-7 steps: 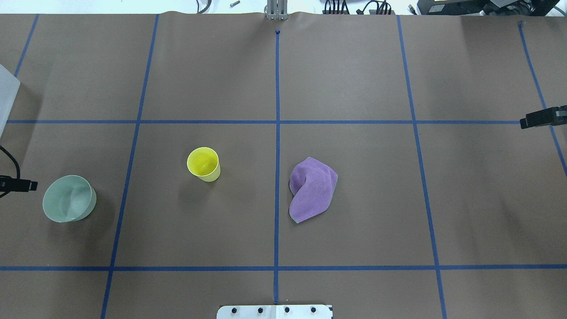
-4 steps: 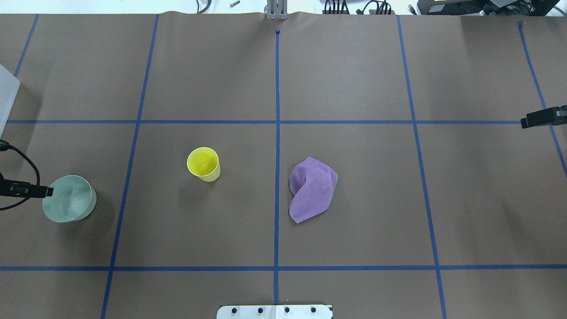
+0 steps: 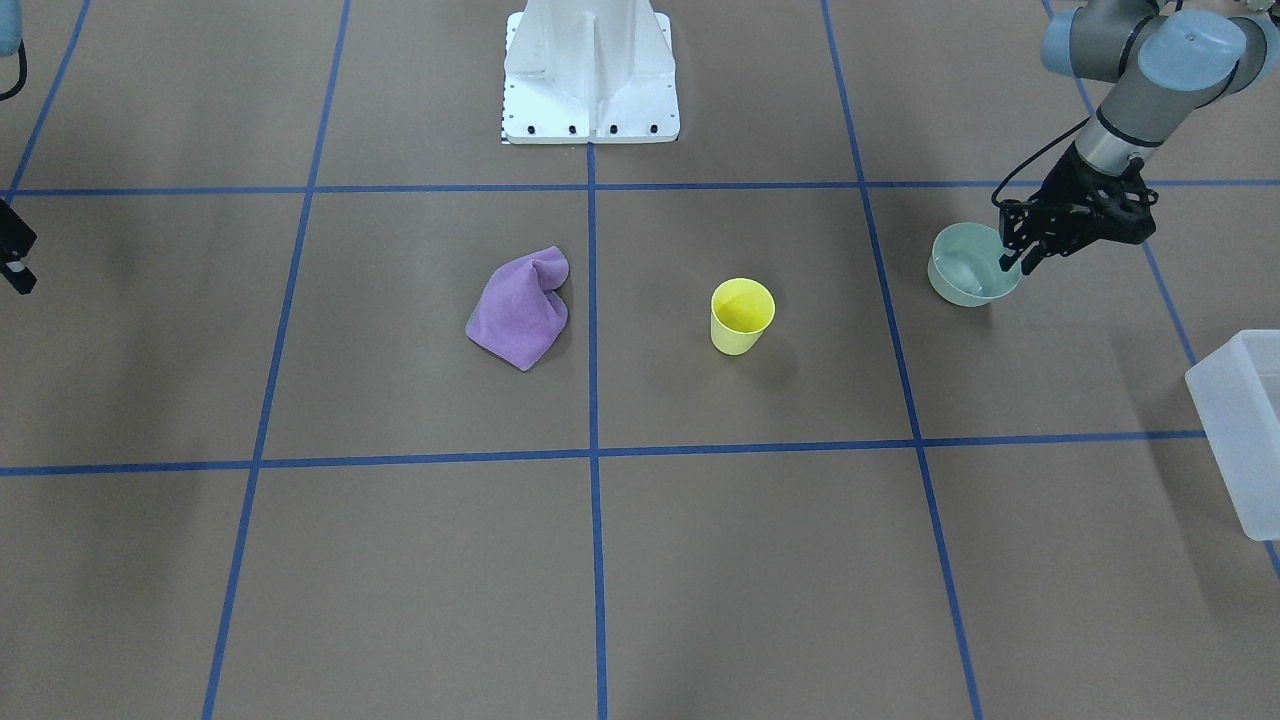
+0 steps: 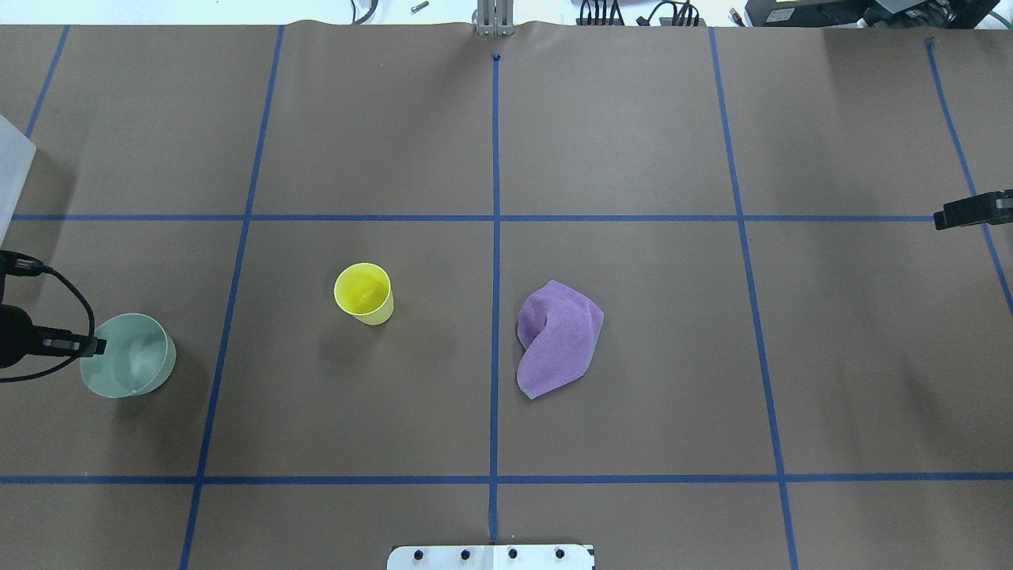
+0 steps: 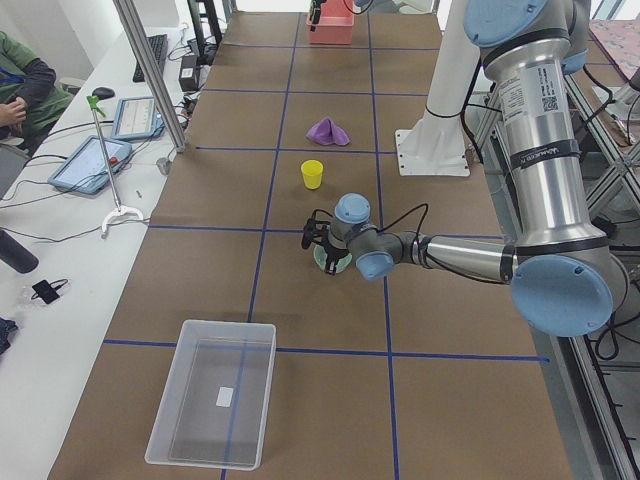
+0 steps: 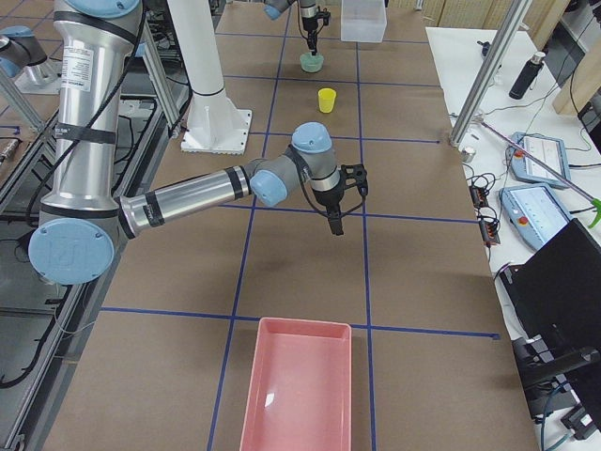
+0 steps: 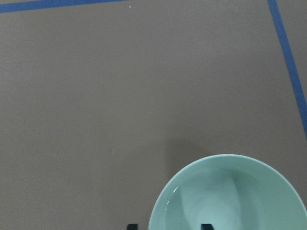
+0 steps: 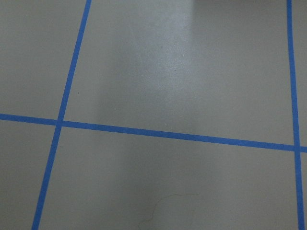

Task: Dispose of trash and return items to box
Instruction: 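Lift the green bowl with the left gripper toward the clear bin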

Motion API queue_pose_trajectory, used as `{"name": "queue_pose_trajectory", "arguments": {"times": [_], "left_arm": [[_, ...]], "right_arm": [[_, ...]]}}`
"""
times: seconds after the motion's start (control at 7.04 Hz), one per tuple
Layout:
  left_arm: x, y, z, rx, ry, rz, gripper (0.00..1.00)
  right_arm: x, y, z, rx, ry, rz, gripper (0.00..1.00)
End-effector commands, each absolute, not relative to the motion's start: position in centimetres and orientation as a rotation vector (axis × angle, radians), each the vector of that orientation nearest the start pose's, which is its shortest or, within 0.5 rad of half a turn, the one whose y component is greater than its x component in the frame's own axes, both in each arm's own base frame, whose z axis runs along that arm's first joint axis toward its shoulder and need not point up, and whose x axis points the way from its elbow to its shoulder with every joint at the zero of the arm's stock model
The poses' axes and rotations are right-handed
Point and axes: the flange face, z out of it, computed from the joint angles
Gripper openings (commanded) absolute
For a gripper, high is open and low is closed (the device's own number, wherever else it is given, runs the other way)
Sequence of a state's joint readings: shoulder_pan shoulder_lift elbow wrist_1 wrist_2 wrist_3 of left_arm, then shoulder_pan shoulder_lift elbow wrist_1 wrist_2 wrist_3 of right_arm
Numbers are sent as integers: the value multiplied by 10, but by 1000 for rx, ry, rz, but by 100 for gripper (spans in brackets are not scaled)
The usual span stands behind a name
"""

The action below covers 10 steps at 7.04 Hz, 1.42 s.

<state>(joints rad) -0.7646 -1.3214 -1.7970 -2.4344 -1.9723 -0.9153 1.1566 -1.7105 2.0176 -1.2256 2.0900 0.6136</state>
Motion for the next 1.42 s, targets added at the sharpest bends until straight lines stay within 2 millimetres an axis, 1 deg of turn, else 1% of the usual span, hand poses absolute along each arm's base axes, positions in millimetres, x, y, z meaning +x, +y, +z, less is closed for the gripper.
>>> {"name": "queue_pose_trajectory", "arguments": {"times": [0.0,0.14,0.28,0.43,0.57,0.71,0.85,0.99,1.14,1.28], "left_arm": [[246,-367,574,261,865,63,36],[247,-369,572,264,868,64,32],[247,-369,568,268,876,65,0],[246,-369,561,282,886,71,0],[237,-365,544,296,912,79,0],[221,-360,531,249,970,93,0],[167,-382,530,289,988,54,0],[121,-396,540,316,972,85,0],[67,-414,550,314,913,91,0],[26,-445,546,337,835,137,0]], "right_arm": [[-104,-443,474,307,-747,18,100],[-104,-443,475,305,-746,19,100],[-103,-443,475,306,-746,20,100],[-103,-442,475,306,-746,20,100],[-103,-443,474,309,-747,19,100],[-103,-443,474,307,-747,20,100],[-103,-443,474,308,-746,20,100],[-103,-443,474,310,-745,21,100],[-103,-443,474,310,-745,21,100],[-103,-443,474,309,-746,19,100]]}}
